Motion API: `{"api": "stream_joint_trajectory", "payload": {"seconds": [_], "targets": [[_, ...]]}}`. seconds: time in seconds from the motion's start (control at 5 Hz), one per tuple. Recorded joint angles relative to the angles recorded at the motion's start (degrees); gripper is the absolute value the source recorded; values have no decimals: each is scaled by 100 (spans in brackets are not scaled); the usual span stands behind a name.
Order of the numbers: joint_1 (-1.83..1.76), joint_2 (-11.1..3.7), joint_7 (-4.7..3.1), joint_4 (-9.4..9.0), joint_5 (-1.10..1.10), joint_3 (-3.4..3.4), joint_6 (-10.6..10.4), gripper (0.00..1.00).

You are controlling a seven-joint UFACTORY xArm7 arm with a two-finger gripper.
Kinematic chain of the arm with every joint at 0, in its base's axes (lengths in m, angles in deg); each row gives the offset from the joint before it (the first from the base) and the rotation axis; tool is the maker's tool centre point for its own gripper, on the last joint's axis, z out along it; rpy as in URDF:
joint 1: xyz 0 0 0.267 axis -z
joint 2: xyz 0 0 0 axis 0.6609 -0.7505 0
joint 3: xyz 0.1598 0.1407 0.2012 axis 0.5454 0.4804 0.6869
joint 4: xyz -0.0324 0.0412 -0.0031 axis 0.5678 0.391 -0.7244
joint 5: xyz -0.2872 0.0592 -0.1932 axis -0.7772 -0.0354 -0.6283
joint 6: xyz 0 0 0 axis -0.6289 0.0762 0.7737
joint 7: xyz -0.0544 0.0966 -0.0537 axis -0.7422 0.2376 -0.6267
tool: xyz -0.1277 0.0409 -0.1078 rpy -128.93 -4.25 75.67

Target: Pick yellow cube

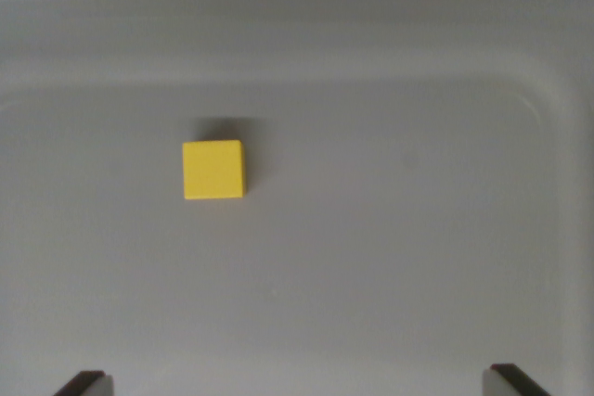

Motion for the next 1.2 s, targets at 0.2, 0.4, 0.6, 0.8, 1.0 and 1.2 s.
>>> {"api": "stream_joint_trajectory", "payload": {"seconds": [0.2, 0.4, 0.6, 0.8, 1.0, 1.2], "targets": [[0, 0, 0, 0, 0, 0, 0, 0], [-10, -113, 5, -68, 15, 11, -183, 0], [-10, -113, 5, -68, 15, 11, -183, 0], [-21, -246, 11, -147, 32, 23, -396, 0], [-21, -246, 11, -147, 32, 23, -396, 0], [-33, -387, 18, -231, 50, 36, -625, 0]]}}
